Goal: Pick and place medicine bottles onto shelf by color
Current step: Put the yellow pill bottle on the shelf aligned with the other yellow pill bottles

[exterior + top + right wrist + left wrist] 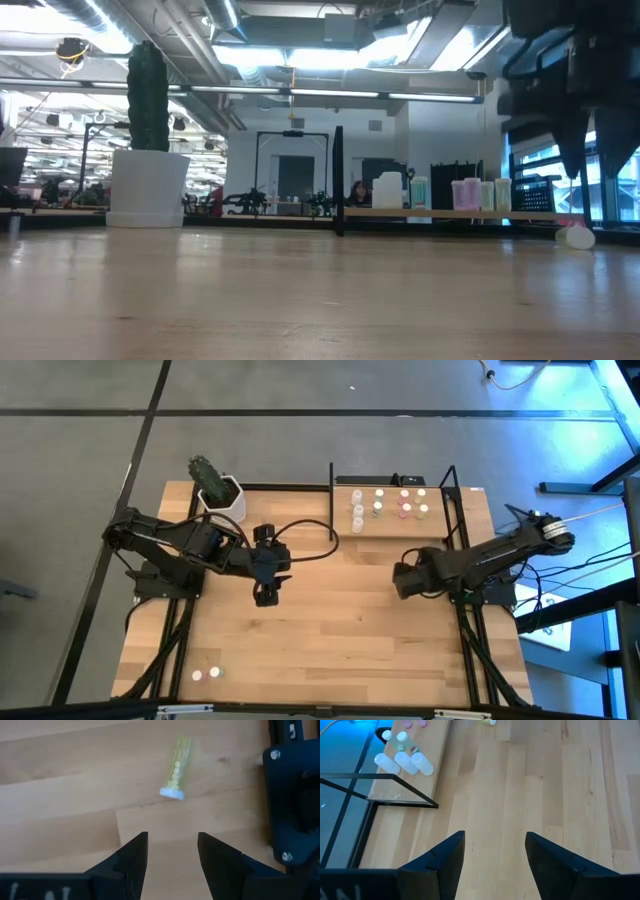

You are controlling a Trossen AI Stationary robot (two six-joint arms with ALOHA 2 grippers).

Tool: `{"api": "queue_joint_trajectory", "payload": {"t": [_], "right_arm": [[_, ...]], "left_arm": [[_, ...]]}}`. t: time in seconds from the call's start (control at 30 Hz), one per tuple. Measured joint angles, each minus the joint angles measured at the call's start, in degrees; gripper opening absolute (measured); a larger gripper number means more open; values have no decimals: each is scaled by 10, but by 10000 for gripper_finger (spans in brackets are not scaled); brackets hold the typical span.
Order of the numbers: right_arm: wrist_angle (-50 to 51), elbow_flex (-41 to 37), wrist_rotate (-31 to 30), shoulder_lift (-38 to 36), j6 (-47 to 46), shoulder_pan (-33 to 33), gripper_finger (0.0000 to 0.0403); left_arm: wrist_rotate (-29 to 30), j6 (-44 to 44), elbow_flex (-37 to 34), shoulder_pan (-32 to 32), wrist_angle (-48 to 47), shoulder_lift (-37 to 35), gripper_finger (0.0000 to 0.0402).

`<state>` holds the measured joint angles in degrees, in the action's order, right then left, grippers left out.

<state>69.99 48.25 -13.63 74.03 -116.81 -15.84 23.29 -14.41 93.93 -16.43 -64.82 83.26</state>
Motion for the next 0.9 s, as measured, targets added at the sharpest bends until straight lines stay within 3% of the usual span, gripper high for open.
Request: {"api": "queue_joint_trajectory", "payload": {"t": [0.33, 0.5, 0.9], "right_arm": [[-19, 0, -7, 110, -2, 0, 174], [-28, 0, -63, 157, -2, 0, 174], [-27, 0, -39, 191, -58, 0, 175]], "left_arm": [[0, 0, 0, 0, 0, 0, 202], [0, 0, 0, 0, 0, 0, 202], [0, 0, 0, 0, 0, 0, 202]]}}
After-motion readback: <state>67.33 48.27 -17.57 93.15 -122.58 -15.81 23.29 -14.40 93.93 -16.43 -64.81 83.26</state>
